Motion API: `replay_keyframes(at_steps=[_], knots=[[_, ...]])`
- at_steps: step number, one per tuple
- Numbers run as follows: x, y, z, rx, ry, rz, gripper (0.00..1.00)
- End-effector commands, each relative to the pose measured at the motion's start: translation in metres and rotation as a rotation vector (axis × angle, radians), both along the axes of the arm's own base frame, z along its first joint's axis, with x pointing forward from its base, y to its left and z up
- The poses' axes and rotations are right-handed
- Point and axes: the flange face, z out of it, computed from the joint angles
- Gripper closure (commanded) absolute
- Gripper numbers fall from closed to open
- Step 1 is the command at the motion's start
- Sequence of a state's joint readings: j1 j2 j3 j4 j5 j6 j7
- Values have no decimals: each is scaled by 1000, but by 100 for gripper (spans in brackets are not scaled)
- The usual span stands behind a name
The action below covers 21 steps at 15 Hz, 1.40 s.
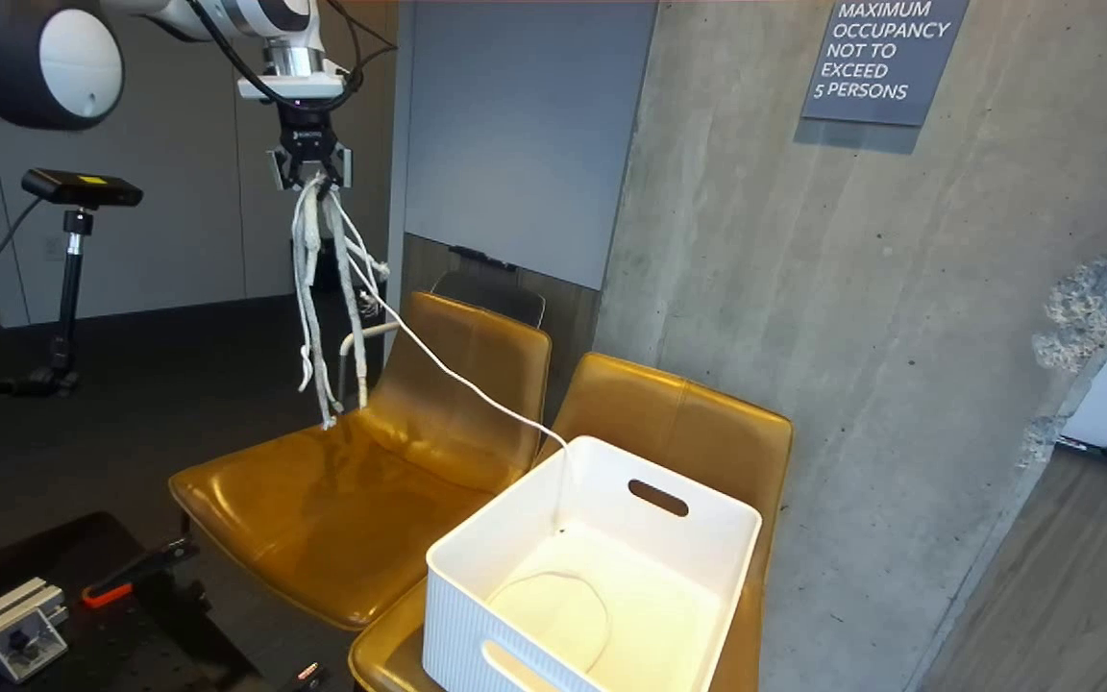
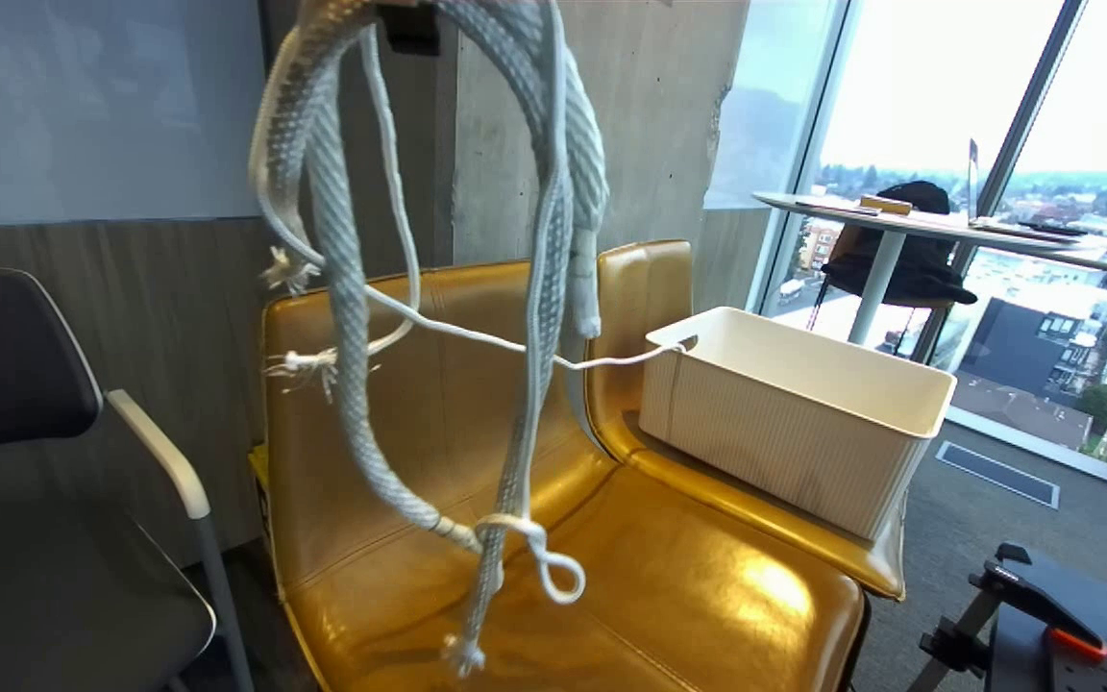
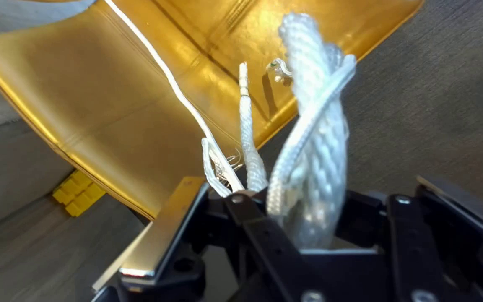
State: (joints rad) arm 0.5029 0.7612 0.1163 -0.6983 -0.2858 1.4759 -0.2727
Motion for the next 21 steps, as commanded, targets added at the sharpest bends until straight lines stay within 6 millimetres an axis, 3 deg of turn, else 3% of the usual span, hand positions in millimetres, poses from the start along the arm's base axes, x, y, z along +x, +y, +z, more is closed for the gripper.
replay_keyframes(at_steps=[1, 5, 8, 10, 15, 21], knots=[[-26, 56, -5, 15, -6, 71, 100], [-47, 92, -14, 21, -1, 118, 100], [-42, 85, -12, 23, -5, 104, 100], [-28, 59, -3, 20, -10, 61, 100], [9, -37, 35, -10, -35, -93, 100], [44, -128, 44, -40, -43, -228, 100]])
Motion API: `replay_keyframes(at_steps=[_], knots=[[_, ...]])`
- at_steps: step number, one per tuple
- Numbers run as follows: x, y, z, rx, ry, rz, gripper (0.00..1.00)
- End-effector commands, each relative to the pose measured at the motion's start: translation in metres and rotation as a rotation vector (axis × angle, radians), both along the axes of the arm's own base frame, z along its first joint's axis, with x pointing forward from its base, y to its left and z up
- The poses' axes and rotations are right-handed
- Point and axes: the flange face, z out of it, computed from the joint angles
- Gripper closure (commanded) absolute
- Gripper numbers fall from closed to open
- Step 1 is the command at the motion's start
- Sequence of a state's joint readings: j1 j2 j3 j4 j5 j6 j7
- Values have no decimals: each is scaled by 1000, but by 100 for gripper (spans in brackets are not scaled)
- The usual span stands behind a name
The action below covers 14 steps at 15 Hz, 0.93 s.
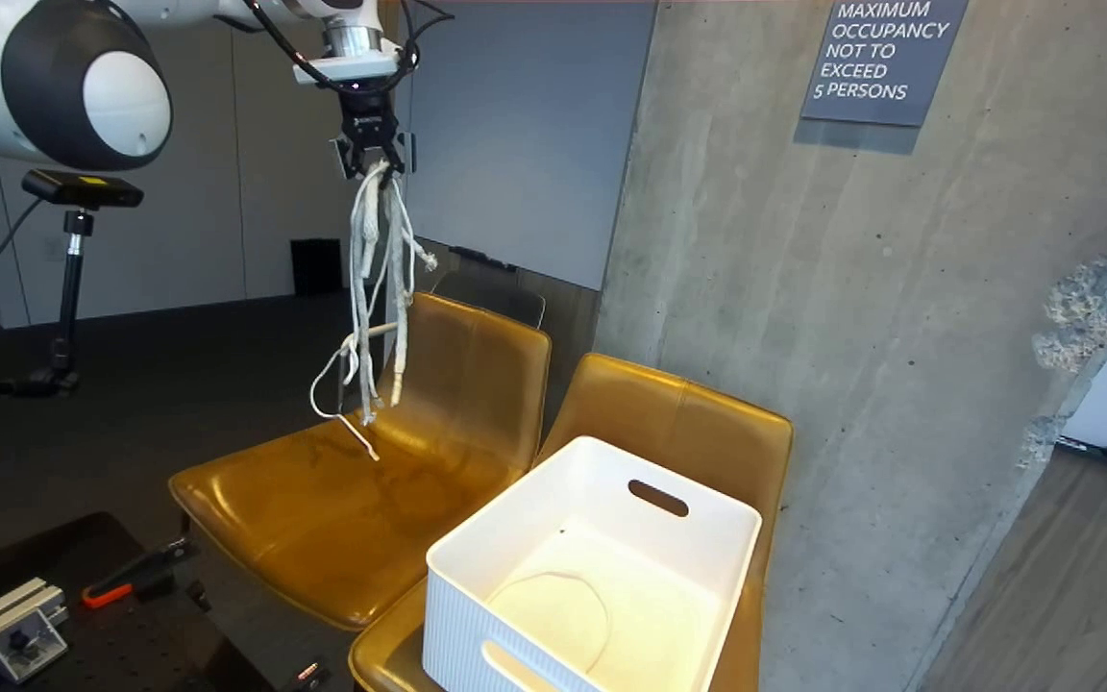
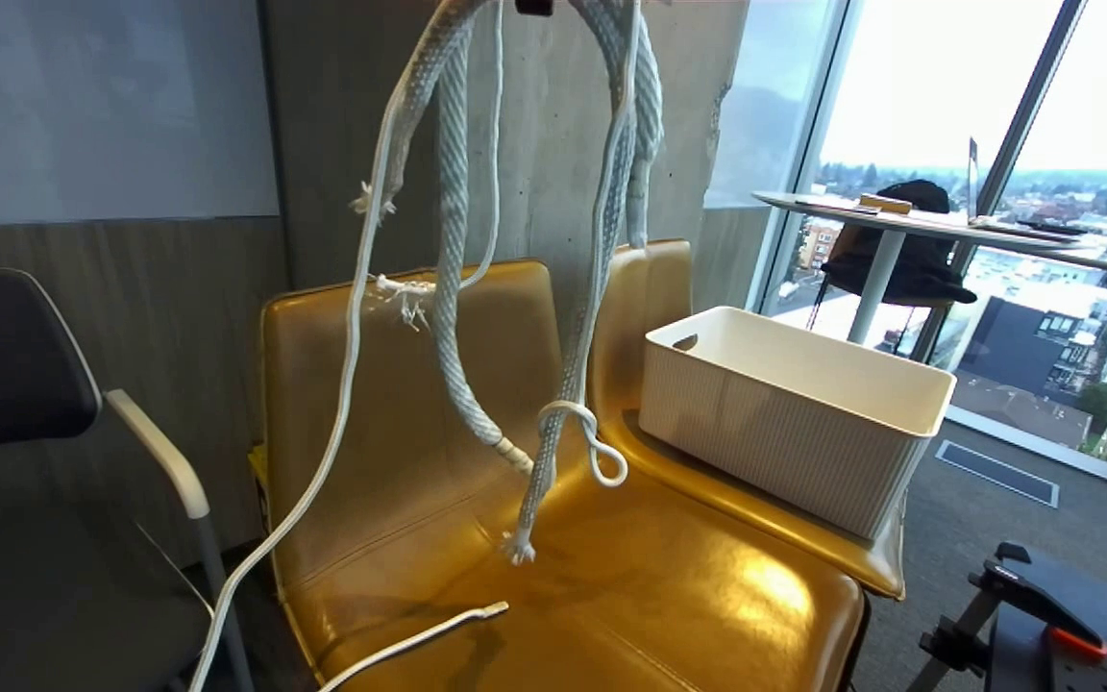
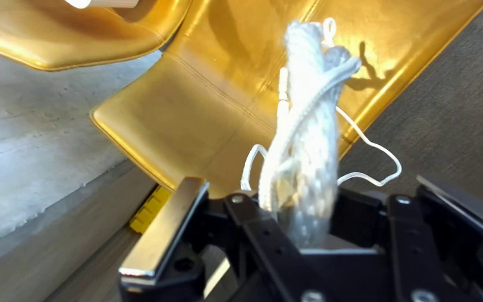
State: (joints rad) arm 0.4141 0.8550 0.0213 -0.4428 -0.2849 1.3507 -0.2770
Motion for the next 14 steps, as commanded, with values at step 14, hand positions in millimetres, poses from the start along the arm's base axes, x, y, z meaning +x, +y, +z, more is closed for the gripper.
replay_keyframes(at_steps=[14], knots=[[24, -34, -65, 62, 151, -97, 100]])
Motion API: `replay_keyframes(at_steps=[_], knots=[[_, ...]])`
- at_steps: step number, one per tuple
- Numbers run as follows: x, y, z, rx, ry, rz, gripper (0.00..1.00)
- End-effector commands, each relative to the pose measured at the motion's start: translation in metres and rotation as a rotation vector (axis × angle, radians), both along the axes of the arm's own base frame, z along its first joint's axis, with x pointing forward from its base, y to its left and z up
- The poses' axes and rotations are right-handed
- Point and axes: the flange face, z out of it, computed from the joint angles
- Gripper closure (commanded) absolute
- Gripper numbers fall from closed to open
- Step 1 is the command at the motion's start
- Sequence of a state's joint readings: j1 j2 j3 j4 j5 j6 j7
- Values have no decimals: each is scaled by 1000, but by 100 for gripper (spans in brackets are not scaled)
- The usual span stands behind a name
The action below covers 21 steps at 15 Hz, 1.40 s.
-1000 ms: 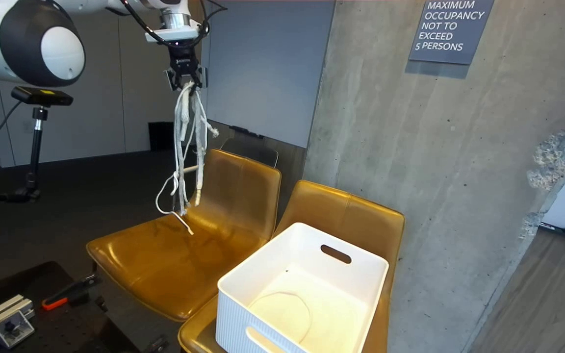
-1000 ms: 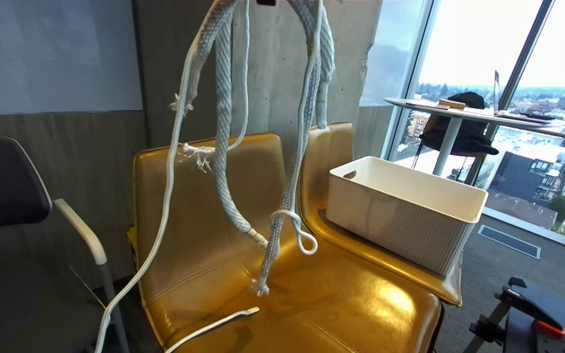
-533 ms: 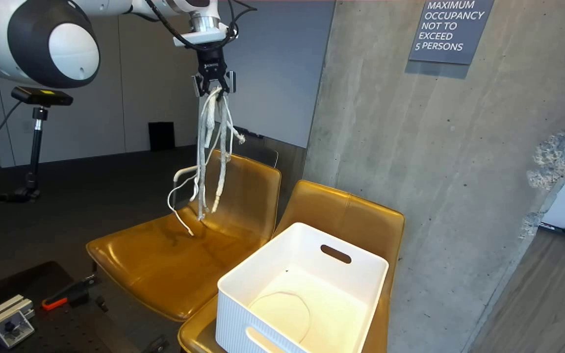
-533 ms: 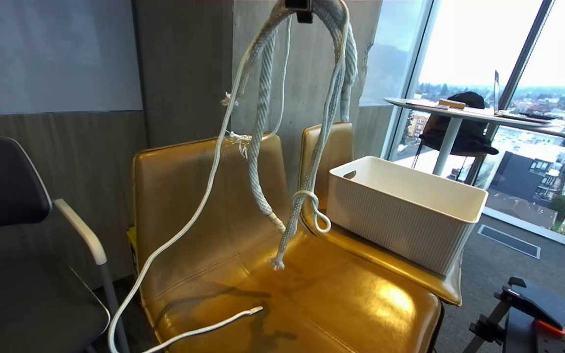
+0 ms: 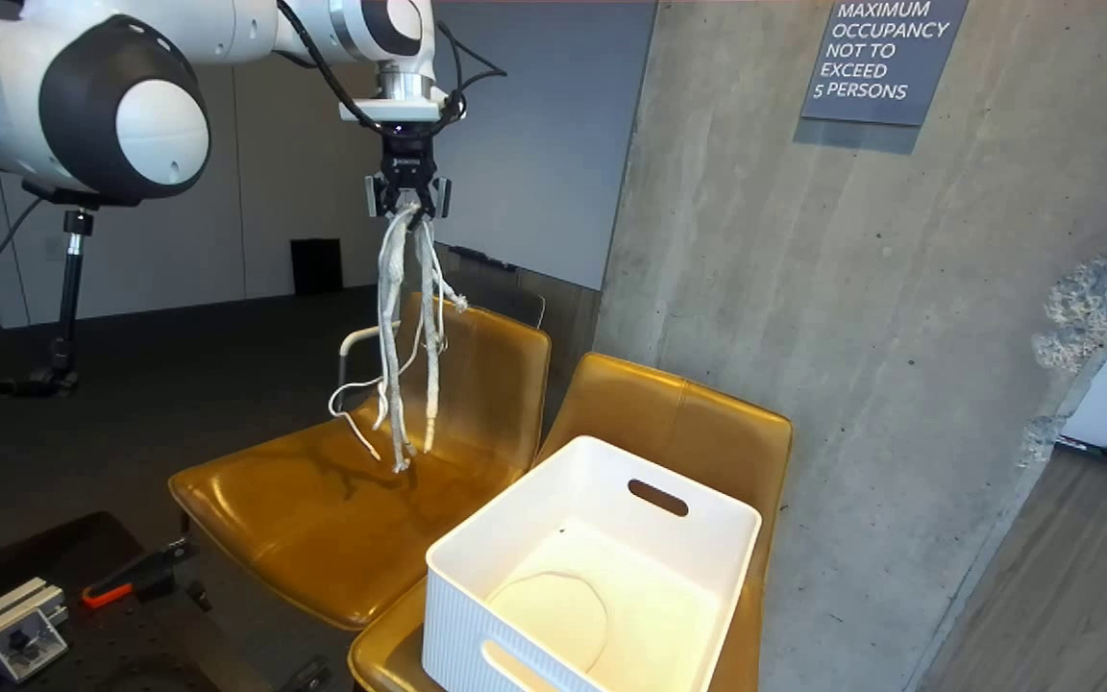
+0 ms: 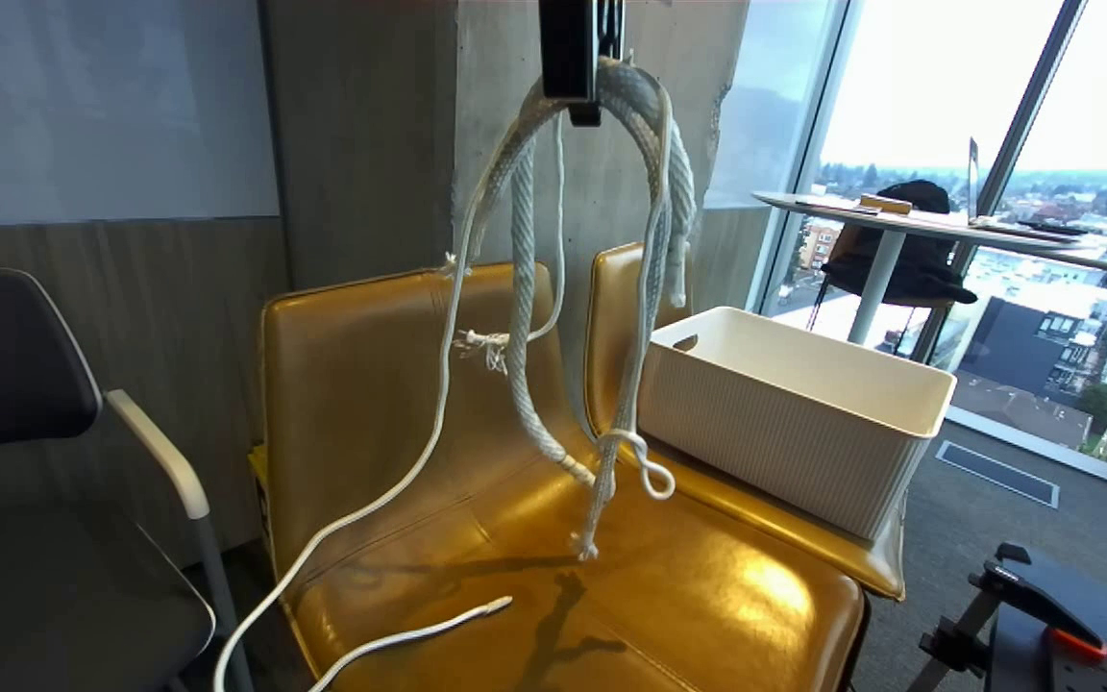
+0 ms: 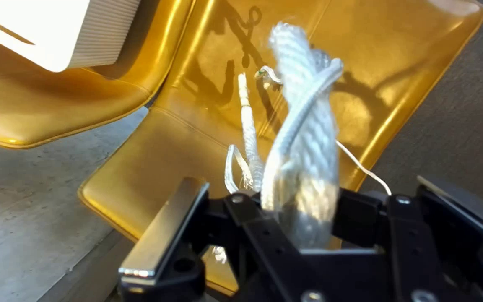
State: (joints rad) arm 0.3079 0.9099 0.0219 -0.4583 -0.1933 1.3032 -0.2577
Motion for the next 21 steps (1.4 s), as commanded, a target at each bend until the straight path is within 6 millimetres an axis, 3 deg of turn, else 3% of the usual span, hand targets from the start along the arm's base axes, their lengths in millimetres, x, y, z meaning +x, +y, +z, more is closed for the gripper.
replay_keyframes(at_steps=[1, 6, 11, 16, 21], knots=[[-6, 37, -17, 14, 13, 30, 100], [-11, 83, -38, -22, -33, 62, 100], [-30, 89, -58, -60, 121, 75, 100], [-52, 57, -66, -174, 346, 37, 100], [-60, 0, -59, -306, 517, 34, 100]])
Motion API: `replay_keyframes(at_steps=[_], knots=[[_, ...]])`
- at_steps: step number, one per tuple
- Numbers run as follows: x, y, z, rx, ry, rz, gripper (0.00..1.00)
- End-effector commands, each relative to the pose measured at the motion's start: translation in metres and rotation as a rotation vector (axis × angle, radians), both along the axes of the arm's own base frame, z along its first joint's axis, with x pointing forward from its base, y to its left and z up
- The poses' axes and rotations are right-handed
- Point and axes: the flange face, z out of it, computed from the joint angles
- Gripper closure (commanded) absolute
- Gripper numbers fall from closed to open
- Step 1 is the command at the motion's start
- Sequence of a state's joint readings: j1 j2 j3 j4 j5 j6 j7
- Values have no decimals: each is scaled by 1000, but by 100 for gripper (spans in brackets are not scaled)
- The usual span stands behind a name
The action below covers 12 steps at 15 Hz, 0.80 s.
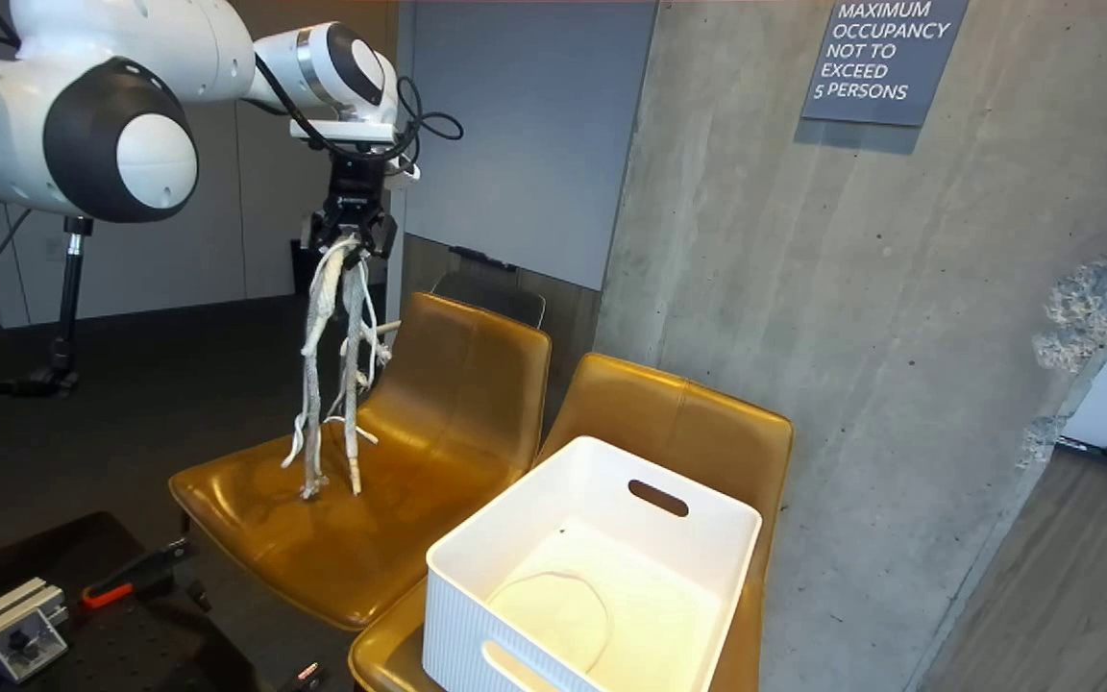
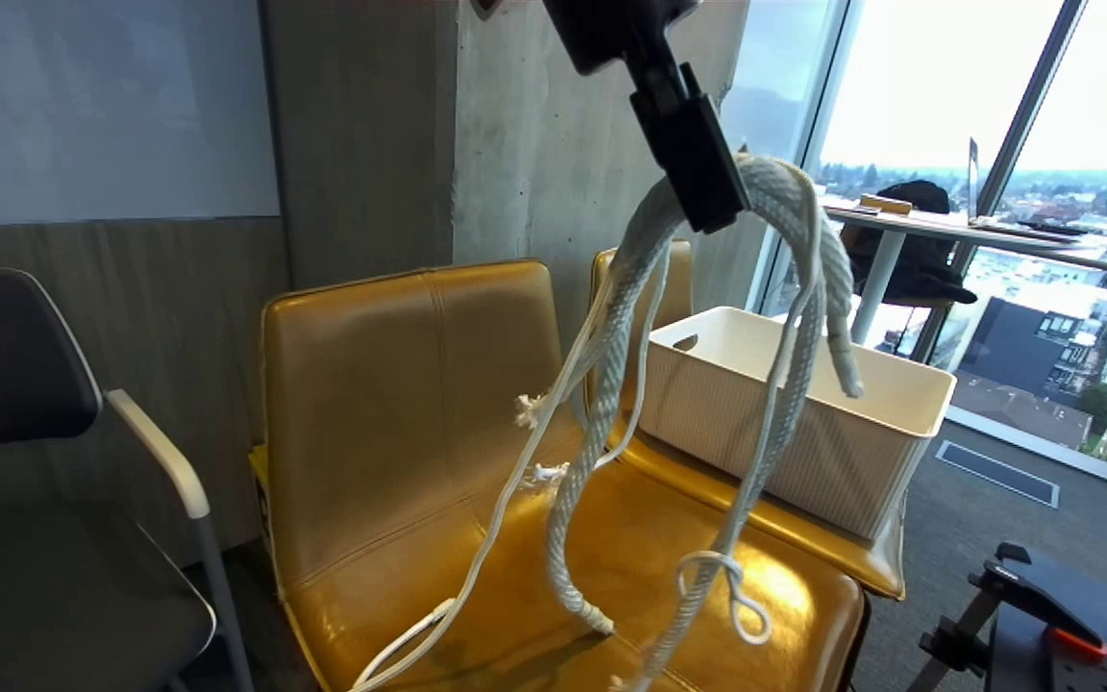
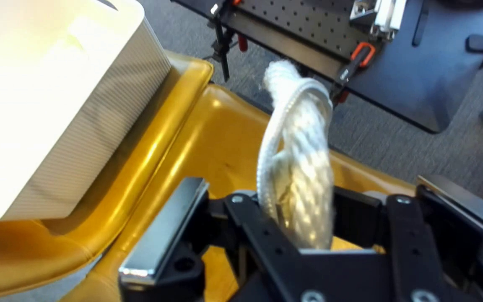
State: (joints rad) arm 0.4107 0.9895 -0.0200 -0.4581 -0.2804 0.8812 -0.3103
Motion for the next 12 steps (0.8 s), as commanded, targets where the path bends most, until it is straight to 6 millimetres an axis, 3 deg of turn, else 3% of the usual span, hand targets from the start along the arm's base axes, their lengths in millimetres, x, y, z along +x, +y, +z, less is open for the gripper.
replay_keyframes(at_steps=[1, 8, 12], knots=[[-5, -41, 16, -55, 115, 37, 100], [3, -124, 4, -36, 344, 201, 100], [0, -158, -14, -4, 414, 271, 100]])
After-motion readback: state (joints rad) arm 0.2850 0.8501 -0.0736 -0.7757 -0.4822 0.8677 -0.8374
